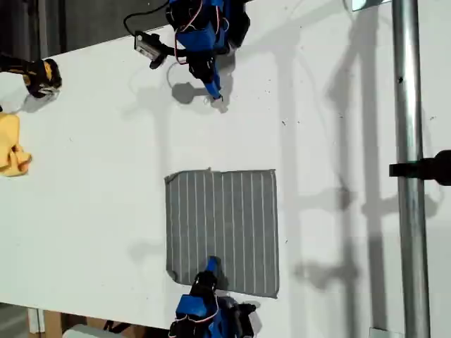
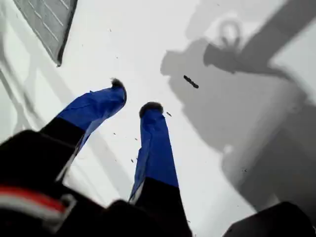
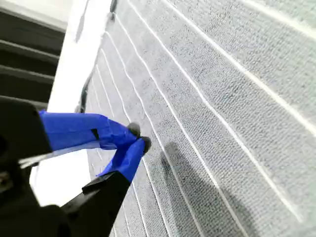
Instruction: Grasp corners of a towel and fold twice.
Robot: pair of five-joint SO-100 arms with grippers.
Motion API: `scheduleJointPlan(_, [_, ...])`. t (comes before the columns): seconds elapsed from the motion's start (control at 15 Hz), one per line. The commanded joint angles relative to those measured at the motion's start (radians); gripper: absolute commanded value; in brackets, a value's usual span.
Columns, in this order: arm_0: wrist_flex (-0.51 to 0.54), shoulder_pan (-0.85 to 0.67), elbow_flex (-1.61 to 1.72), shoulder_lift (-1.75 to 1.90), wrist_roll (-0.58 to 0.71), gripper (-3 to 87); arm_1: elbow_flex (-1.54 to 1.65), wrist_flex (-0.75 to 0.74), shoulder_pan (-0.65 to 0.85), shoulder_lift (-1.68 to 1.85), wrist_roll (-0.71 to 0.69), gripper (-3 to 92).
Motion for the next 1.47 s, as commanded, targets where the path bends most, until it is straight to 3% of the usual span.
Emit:
scheduleJointPlan(0.0, [0.003,-0.067,0.003,0.005,-0.453,-1.0,-0.072,-0.046,-0.051,0.009,0.025,-0.2])
scheduleJointPlan(0.33, [0.002,-0.069,0.003,0.005,-0.449,-1.0,-0.15,-0.034,-0.067,-0.018,0.021,-0.2])
scheduleJointPlan(0.8, [0.0,-0.072,0.003,0.005,-0.449,-1.0,-0.554,-0.167,-0.163,-0.64,-0.006,-0.2])
scheduleJointPlan(1.4, [0.0,-0.072,0.003,0.005,-0.454,-1.0,-1.42,0.003,-0.262,-1.399,-0.155,-0.2])
